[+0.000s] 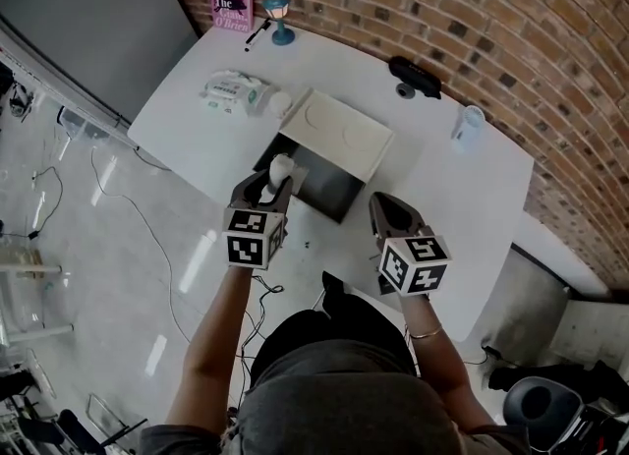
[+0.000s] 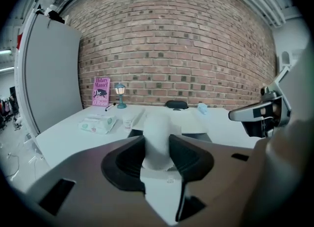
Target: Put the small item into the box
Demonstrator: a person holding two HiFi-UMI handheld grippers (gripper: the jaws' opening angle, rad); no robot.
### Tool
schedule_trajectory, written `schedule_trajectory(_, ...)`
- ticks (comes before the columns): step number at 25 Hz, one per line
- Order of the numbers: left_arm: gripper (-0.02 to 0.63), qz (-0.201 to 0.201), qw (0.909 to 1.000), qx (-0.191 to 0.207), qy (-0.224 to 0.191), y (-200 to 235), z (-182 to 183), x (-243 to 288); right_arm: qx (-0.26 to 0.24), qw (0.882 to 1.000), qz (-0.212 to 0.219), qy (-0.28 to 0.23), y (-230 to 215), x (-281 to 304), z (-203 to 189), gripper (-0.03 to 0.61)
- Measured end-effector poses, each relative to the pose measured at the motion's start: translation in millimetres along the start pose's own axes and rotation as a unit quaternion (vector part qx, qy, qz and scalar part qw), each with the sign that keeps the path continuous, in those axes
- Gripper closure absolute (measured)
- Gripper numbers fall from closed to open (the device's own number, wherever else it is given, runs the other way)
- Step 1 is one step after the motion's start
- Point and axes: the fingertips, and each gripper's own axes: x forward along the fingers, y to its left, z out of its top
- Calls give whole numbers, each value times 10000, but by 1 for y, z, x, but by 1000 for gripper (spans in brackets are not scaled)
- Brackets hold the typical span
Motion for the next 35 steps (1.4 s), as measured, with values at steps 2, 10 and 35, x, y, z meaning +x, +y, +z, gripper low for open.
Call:
schedule_trajectory(2, 446, -63, 9998, 145, 100, -3, -1, 6, 23, 10000, -25, -3, -3, 0, 0, 572)
schedule_trajectory(10, 446, -435, 9928, 993, 513, -23, -2, 30, 143, 9998, -168, -25, -18, -4, 0, 572)
schedule_trajectory(35, 446, -1798, 8855, 3806, 1969, -61, -32, 59, 346, 9988, -359, -28, -36, -13, -5, 572)
